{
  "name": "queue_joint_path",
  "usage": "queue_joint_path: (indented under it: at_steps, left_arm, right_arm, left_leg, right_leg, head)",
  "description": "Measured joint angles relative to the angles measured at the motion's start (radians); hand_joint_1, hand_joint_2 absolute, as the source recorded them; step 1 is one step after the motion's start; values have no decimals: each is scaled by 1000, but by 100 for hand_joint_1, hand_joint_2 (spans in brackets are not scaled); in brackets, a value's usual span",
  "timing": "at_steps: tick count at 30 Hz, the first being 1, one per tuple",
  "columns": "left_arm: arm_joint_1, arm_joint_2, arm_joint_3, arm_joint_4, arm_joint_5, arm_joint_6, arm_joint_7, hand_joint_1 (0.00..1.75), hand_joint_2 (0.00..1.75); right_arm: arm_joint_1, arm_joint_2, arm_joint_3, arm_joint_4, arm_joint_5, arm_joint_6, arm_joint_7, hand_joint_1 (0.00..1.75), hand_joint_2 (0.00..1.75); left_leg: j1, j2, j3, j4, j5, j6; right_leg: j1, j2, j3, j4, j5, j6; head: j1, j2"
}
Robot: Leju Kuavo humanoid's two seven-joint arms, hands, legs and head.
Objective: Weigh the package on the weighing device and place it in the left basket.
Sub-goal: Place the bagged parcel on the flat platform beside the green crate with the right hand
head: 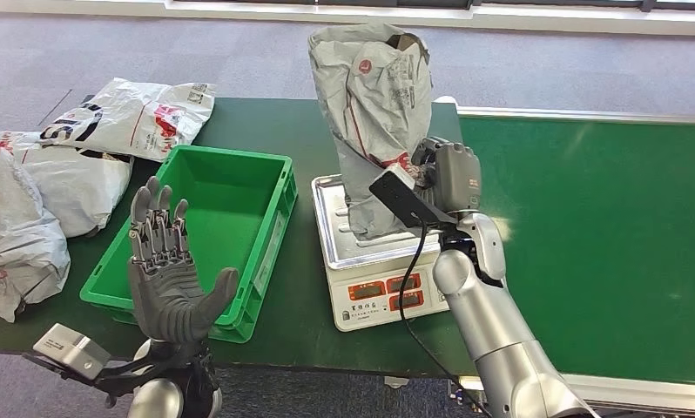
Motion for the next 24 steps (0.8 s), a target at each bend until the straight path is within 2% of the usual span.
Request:
queue_joint_path:
  at_steps: [4, 8, 24]
  left_arm:
    - [0, 0, 0, 0, 0, 1, 0, 0, 175]
    - [1, 0, -7, 0, -1, 10, 0, 0, 175]
    - [1, 1, -15, 4, -1, 15, 0, 0, 175]
  right_arm:
    - [0, 0, 0, 4, 4, -18, 3, 0, 175]
    - [-1, 0, 0, 17, 13, -68, 20, 0, 0]
    - [-2, 0, 0, 28, 16, -68, 35, 0, 0]
  left_leg:
    - [0, 0, 0, 0, 0, 0]
    - [0, 0, 0, 0, 0, 0]
    - [0, 0, 0, 0, 0, 0]
  right_leg:
    - [0, 0, 0, 0, 0, 0]
    - [0, 0, 0, 0, 0, 0]
    - [0, 0, -1, 0, 0, 0]
  head:
    - [0, 0]
    - [0, 0]
    - [0, 0]
